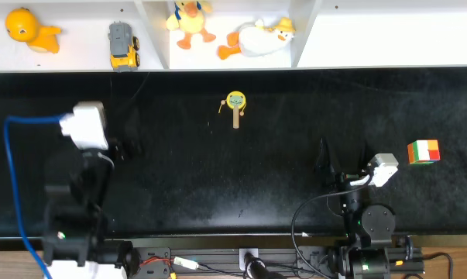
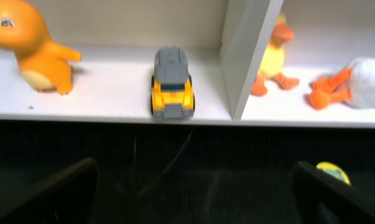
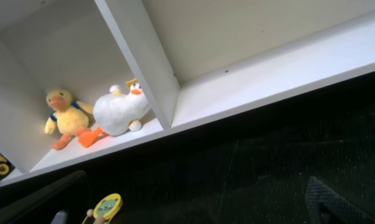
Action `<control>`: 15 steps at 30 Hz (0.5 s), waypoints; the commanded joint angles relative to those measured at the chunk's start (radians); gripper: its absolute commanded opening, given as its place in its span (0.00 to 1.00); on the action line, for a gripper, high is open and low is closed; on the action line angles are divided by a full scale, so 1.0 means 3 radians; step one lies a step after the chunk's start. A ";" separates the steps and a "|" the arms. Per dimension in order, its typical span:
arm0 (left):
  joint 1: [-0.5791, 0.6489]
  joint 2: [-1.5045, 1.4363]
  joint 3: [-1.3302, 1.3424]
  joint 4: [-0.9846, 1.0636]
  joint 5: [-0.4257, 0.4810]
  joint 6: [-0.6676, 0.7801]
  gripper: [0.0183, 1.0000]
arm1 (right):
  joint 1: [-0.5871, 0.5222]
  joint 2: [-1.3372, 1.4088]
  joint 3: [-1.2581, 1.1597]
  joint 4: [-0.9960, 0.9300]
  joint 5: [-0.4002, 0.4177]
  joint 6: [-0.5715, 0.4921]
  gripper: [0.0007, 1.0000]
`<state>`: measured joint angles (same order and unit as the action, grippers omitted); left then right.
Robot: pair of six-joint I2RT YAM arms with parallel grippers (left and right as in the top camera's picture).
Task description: Store Toys
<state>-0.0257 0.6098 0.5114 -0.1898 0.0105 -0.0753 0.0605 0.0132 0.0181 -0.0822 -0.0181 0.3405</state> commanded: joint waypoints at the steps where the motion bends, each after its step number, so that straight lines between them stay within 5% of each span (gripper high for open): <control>1: -0.0011 -0.0512 -0.0627 0.0376 0.0036 -0.0043 1.00 | 0.0017 -0.0001 -0.0045 0.0018 0.0029 0.0013 1.00; 15: -0.0011 -0.1607 -0.1556 0.0543 -0.0130 -0.0243 1.00 | 0.0015 -0.0001 -0.0045 0.0017 0.0029 0.0013 1.00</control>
<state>-0.0257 0.1677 0.0776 -0.0353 -0.0128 -0.1287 0.0605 0.0132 0.0181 -0.0818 -0.0181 0.3405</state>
